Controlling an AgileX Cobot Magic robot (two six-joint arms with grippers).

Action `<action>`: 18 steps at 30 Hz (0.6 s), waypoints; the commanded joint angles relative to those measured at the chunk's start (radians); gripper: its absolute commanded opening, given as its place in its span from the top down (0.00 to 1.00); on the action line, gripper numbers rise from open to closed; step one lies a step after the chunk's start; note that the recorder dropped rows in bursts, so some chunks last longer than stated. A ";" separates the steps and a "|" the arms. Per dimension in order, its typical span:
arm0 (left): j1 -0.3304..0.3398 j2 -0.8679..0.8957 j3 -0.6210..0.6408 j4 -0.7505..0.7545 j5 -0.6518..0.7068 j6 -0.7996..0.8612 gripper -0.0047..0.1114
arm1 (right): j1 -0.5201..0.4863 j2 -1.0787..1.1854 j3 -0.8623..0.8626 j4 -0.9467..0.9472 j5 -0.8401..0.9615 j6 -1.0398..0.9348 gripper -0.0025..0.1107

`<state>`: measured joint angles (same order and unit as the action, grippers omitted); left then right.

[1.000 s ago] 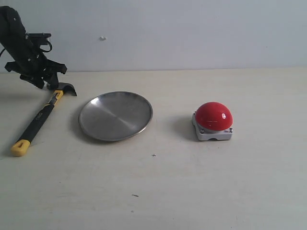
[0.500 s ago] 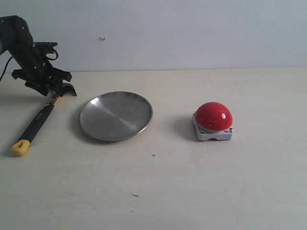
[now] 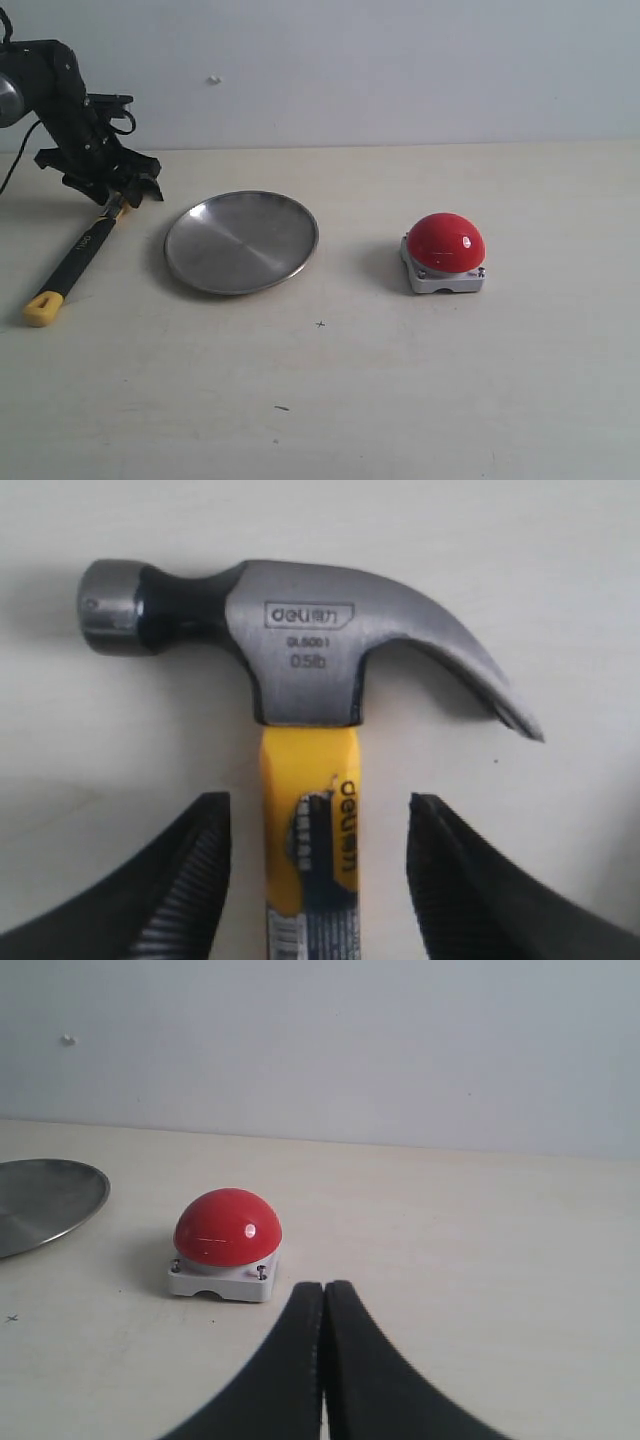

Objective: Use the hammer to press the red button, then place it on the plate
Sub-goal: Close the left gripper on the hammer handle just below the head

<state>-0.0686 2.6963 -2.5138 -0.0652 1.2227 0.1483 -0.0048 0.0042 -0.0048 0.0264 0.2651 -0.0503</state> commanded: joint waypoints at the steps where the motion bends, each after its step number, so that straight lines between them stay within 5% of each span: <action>1: -0.002 0.000 -0.002 0.008 -0.002 -0.011 0.52 | -0.001 -0.004 0.005 0.001 -0.007 -0.001 0.98; 18: -0.002 0.000 0.061 -0.002 -0.002 0.028 0.60 | -0.001 -0.004 0.005 0.001 -0.007 -0.001 0.98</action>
<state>-0.0686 2.6945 -2.4656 -0.0632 1.2158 0.1746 -0.0048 0.0042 -0.0048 0.0264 0.2651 -0.0503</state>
